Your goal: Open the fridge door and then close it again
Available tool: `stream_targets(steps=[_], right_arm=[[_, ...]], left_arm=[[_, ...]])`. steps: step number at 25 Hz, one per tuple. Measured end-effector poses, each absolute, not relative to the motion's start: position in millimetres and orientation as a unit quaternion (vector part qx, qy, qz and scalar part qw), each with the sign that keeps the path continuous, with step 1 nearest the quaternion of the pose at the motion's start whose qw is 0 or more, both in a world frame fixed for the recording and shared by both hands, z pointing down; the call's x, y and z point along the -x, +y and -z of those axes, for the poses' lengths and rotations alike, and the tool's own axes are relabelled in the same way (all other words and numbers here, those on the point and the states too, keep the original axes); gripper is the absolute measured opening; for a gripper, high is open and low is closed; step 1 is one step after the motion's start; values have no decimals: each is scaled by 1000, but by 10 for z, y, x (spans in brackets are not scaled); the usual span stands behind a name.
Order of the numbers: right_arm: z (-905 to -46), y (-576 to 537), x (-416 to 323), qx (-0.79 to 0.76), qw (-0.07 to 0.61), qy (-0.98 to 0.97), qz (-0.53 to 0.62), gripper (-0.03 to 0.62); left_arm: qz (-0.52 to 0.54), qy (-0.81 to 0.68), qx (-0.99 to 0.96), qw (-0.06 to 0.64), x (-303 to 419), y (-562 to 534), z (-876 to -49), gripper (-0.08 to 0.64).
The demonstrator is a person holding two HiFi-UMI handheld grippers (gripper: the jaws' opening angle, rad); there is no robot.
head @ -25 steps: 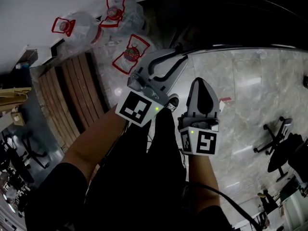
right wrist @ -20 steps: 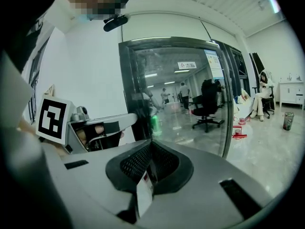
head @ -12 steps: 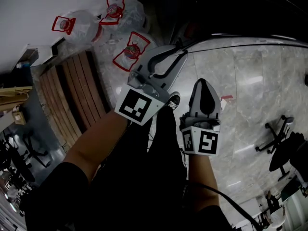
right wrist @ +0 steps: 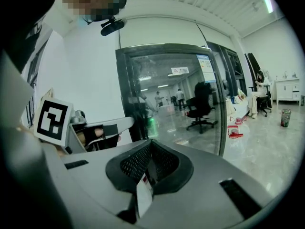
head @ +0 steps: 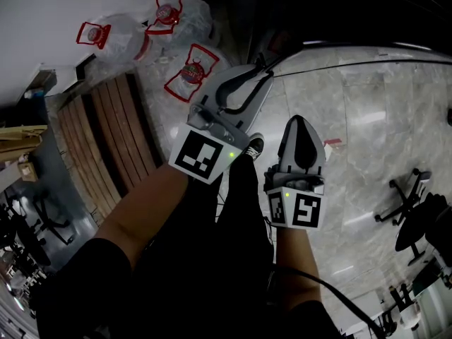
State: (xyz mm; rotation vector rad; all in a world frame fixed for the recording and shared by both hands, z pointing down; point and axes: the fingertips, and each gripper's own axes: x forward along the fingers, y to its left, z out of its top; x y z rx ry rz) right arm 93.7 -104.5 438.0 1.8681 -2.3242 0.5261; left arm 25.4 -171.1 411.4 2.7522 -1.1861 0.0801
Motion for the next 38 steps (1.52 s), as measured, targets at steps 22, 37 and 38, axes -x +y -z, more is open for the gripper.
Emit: stream_targets(steps=[22, 37, 38], right_arm=[[-4251, -564, -1407, -643, 42, -751, -147, 15], [-4092, -517, -1436, -654, 30, -744, -135, 15], [-4078, -512, -1432, -654, 30, -744, -133, 15]], left_arm=[[-61, -354, -932, 49, -905, -652, -4137, 37], [-62, -348, -934, 45, -918, -637, -4107, 37], [-63, -348, -934, 46, -918, -637, -4110, 37]])
